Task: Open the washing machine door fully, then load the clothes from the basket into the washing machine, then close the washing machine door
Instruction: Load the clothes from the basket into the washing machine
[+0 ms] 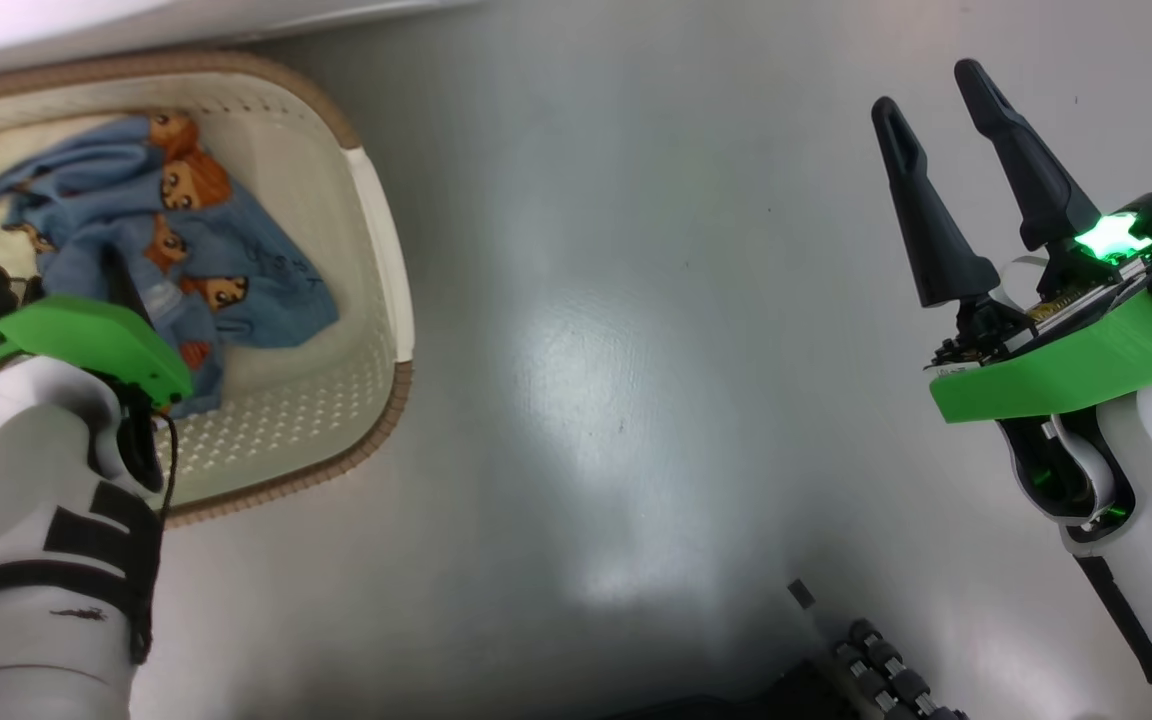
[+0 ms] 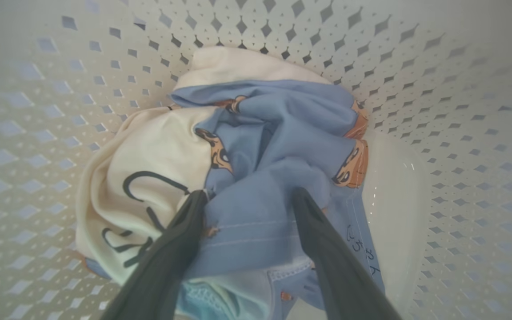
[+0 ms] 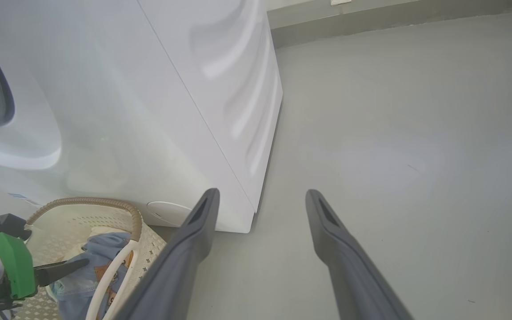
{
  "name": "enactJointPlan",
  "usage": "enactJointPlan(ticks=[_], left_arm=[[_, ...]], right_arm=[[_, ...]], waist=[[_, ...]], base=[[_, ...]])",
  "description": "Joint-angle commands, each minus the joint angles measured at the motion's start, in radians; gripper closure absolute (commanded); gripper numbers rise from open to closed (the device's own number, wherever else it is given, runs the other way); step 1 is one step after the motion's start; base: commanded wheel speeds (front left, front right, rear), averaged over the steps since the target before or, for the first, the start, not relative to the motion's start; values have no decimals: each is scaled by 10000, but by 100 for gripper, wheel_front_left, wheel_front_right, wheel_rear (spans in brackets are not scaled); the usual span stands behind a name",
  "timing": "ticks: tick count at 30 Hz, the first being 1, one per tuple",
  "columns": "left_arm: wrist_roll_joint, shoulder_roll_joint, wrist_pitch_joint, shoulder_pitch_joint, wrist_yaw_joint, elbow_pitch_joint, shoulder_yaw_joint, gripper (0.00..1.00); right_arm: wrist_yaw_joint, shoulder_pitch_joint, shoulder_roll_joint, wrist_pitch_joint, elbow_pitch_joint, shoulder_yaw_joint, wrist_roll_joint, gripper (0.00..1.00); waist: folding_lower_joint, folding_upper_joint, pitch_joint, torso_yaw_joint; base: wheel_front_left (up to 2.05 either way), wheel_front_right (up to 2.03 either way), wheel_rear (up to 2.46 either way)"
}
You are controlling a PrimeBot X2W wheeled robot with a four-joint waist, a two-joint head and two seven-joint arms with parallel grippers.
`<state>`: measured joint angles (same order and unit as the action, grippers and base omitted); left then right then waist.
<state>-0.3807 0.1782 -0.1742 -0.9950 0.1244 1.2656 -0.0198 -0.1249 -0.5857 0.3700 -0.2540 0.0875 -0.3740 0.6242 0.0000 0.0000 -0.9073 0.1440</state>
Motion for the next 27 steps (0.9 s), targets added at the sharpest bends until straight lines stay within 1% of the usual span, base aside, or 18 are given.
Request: enactJointPlan(ticks=[1, 5, 10, 11, 12, 13, 14, 15, 20, 27], left_arm=[[-75, 478, 58, 176, 92, -3, -178, 0], [-116, 588, 441, 17, 256, 96, -138, 0], [-154, 720, 653, -97, 406, 151, -106, 0], [-172, 734, 687, -119, 420, 158, -107, 2], [-184, 747, 706, -141, 429, 165, -101, 32], [-193, 754, 712, -161, 437, 170, -92, 58], [-196, 756, 707, -181, 440, 175, -78, 93], [-199, 750, 699, -199, 432, 180, -59, 100], [-296, 633, 495, -205, 202, 194, -25, 100], [-446, 234, -63, 191, -263, 211, 39, 100]], right_arm=[[-58, 258, 5, -78, -271, -57, 53, 0], [-58, 221, -25, -78, -326, -21, 61, 0], [-58, 177, -34, -78, -393, -19, 58, 0], [-58, 171, -32, -78, -403, -12, 57, 0], [-58, 167, -30, -78, -411, -4, 54, 0], [-58, 167, -26, -78, -417, 7, 47, 0], [-58, 168, -20, -78, -423, 18, 41, 0], [-58, 169, -11, -78, -428, 32, 38, 0], [-58, 158, -6, -78, -389, 39, 9, 0], [-58, 114, -63, -78, -282, -111, 39, 0]], waist=[[0, 0, -360, 227], [0, 0, -641, 322], [0, 0, -841, 412], [0, 0, -871, 424], [0, 0, -899, 434], [0, 0, -922, 439], [0, 0, -941, 441], [0, 0, -956, 436], [0, 0, -901, 382], [0, 0, -347, 311]], base=[[0, 0, 0], [0, 0, 0], [0, 0, 0], [0, 0, 0], [0, 0, 0], [0, 0, 0], [0, 0, 0], [0, 0, 0], [0, 0, 0], [0, 0, 0]])
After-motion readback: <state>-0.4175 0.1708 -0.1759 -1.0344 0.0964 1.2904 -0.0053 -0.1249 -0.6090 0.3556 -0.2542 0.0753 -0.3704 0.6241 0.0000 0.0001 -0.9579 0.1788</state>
